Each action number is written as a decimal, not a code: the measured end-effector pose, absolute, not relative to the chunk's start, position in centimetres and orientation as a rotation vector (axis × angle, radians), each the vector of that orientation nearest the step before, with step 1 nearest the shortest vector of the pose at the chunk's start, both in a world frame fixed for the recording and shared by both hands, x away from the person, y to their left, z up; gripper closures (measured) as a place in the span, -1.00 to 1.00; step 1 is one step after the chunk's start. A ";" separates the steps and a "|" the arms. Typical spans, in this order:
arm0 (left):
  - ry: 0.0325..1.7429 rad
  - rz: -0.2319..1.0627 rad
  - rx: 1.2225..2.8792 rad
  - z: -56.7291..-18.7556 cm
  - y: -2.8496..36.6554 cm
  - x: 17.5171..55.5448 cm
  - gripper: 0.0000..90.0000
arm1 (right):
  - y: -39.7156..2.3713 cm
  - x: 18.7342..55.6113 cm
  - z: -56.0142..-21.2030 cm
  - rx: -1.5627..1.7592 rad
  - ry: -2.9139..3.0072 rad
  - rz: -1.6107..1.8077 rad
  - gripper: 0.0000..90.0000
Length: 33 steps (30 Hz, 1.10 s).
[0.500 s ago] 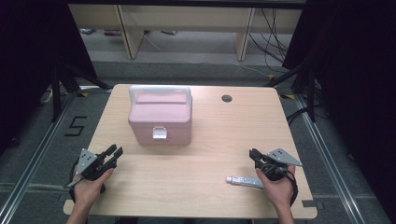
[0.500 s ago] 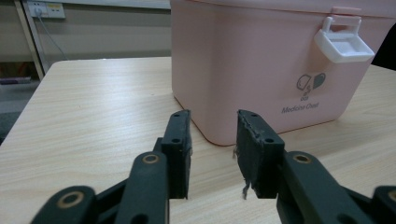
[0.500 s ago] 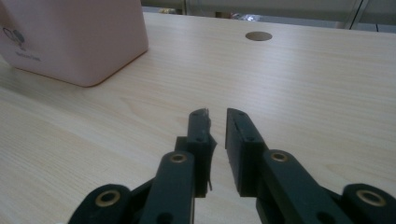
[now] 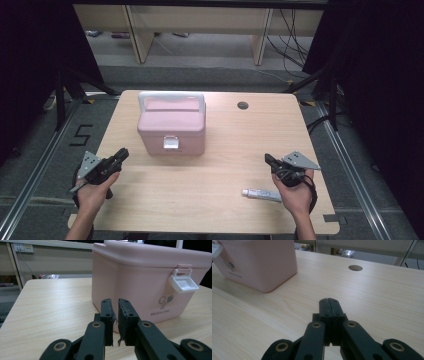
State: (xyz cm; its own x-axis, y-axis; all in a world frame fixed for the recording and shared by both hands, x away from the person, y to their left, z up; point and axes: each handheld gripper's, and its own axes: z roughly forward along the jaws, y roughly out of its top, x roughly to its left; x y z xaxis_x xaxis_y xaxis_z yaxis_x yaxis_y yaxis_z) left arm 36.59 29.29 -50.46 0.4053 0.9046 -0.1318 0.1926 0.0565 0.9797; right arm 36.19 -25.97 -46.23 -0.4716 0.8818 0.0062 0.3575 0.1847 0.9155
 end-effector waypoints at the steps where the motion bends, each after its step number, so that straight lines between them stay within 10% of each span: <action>1: 1.051 0.730 1.439 -50.3 29.3 36.8 0.83 | -26.0 36.2 -46.2 1.159 1.925 1.262 1.00; 33: 1.086 0.734 1.466 -47.5 30.0 42.0 0.99 | -17.1 41.6 -43.4 1.035 2.037 1.338 1.00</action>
State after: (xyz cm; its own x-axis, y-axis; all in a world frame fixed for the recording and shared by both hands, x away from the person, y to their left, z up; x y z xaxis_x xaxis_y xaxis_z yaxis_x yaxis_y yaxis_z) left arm 41.99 30.03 -47.49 0.3844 0.9147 -0.1246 0.2262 0.0375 0.9733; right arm 41.64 -17.11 -43.43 -0.5932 0.8051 0.0067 0.3256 0.2323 0.9165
